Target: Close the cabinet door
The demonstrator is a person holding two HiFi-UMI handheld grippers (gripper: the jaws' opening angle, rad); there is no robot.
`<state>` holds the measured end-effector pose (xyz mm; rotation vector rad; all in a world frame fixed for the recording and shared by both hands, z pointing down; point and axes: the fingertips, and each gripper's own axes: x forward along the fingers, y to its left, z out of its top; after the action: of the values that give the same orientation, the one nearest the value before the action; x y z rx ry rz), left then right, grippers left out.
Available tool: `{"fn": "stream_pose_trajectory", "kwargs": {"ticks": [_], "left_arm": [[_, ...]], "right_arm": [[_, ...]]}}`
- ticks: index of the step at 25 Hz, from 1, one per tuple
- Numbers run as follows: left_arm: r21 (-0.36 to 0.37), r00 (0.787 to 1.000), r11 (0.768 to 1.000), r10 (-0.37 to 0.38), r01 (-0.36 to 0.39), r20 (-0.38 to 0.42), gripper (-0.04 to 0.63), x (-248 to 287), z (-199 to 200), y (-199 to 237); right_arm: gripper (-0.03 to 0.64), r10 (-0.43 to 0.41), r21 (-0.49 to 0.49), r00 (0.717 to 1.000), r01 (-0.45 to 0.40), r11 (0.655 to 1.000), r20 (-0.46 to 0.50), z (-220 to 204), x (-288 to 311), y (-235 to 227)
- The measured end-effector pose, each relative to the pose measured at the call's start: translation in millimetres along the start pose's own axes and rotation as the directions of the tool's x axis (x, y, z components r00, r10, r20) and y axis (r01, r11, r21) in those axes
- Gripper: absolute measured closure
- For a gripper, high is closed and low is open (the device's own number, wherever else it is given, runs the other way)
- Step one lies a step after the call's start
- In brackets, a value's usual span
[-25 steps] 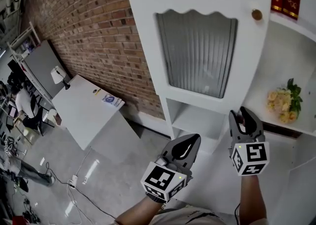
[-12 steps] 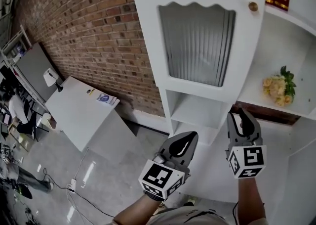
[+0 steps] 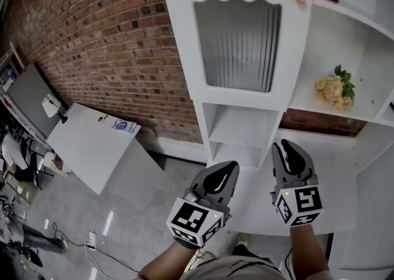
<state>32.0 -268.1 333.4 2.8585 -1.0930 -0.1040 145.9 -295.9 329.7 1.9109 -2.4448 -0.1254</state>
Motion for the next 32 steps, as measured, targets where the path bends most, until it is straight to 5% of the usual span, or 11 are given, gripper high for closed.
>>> {"fn": "stream_pose_trajectory", "kwargs": {"ticks": [16, 32], "left_arm": [[0.011, 0.998, 0.998, -0.06, 0.06, 0.019, 0.584, -58, 10, -7], [0.019, 0.995, 0.996, -0.087, 0.086, 0.04, 0.584, -90, 18, -19]], "right_arm": [[0.574, 0.029, 0.042, 0.999, -0.03, 0.999, 0.015, 7, -50, 80], [0.598, 0.012, 0.043, 1.0, -0.012, 0.999, 0.019, 15, -78, 110]]}}
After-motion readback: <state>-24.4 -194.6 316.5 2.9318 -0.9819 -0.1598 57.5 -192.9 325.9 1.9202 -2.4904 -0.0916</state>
